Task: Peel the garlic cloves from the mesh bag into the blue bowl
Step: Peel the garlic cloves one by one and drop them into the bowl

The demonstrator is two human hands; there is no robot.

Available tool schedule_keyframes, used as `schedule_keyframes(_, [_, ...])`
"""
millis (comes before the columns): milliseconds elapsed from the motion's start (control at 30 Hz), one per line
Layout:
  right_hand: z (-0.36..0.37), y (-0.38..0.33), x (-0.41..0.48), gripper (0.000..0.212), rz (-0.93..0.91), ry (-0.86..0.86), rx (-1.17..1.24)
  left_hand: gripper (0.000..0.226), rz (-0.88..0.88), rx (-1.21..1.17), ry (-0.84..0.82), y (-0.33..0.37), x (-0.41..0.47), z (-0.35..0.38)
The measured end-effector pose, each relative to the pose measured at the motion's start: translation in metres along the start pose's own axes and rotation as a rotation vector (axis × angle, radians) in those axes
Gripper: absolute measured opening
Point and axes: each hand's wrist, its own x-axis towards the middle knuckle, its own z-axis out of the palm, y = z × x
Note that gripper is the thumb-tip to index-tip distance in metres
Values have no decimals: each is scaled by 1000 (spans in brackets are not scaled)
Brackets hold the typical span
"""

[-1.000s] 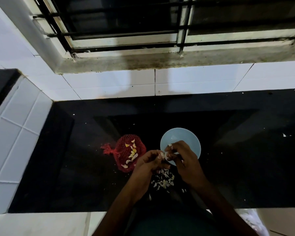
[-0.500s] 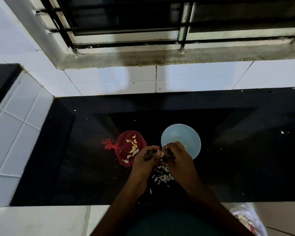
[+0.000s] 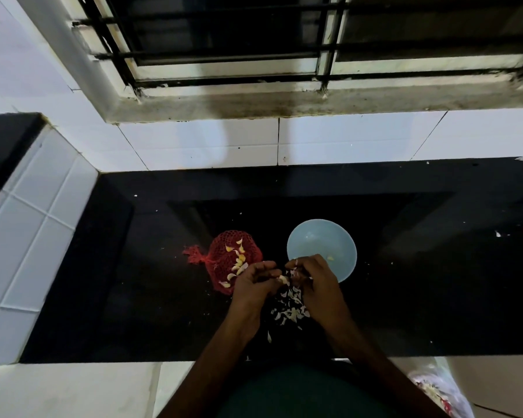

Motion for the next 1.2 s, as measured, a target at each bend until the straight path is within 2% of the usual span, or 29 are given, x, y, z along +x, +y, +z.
schedule_keyframes(100, [-2, 7, -3, 24, 49, -8, -12, 36, 1, 54, 10, -1, 3, -3])
schedule_keyframes(233, [-1, 16, -5, 9, 89, -26, -86, 35, -14, 80, 6, -5, 6, -9])
schedule_keyframes(433, [-1, 22, -5, 9, 52, -83, -258, 33, -35, 76, 10, -11, 14, -12])
schedule_keyframes(600, [-1, 27, -5, 17, 32, -200, -411, 22, 8, 79, 30, -14, 13, -13])
schedule_keyframes(667, [-3, 26, -4, 20, 62, -212, -369, 20, 11, 62, 40, -16, 13, -13])
schedule_keyframes(733, [-5, 26, -3, 3, 99, -212, -340, 19, 2, 49, 44, -17, 12, -13])
schedule_keyframes(833, [-8, 22, -3, 27, 148, -197, -357, 18, 13, 63, 40, -19, 12, -12])
schedule_keyframes(900, [-9, 18, -4, 35, 123, -172, -377, 19, 27, 69, 36, -20, 11, -11])
schedule_keyframes(933, [-9, 17, -4, 34, 96, -168, -363, 19, 30, 71, 33, -21, 11, -11])
schedule_keyframes(1033, [-5, 13, -3, 8, 47, -177, -148, 17, 33, 92, -4, -21, 10, -10])
schedule_keyframes(1100, [-2, 10, -3, 13, 70, -183, -21, 18, 32, 102, -48, -21, 8, -8])
schedule_keyframes(1200, [-2, 8, -4, 8, 117, -159, 37, 13, 39, 121, -97, -21, 6, -7])
